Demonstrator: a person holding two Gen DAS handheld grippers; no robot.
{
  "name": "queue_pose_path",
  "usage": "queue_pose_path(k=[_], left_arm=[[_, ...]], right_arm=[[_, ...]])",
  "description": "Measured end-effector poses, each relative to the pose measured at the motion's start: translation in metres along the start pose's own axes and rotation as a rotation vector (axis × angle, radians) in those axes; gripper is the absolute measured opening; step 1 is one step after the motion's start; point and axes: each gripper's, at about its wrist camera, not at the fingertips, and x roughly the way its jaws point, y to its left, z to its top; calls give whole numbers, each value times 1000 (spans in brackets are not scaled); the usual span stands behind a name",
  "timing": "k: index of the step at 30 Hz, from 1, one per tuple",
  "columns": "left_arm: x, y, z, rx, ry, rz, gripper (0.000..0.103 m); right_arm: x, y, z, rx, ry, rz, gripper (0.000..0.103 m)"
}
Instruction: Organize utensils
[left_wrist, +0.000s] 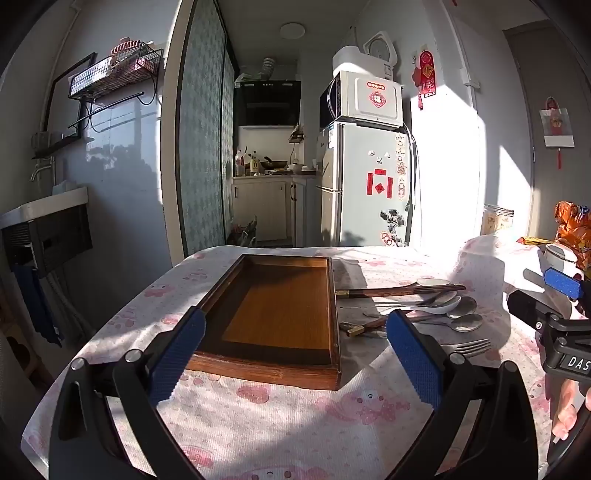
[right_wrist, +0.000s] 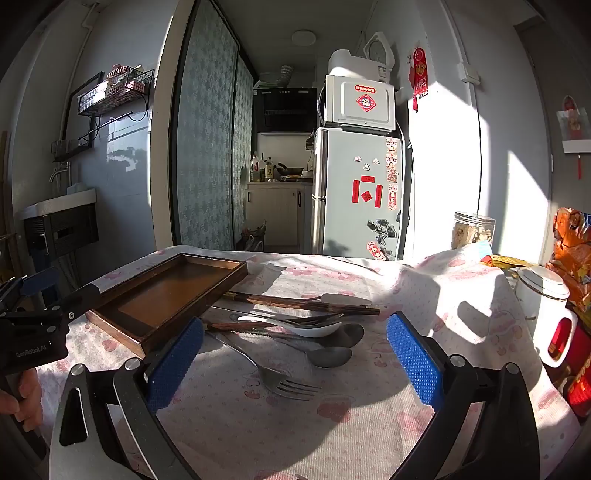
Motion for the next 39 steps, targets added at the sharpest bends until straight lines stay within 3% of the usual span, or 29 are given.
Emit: queue_pose_path(k=[39], left_arm=[[0, 1, -2, -21, 9, 24, 100]], right_arm=[[1, 0, 0, 0, -3, 0, 100]])
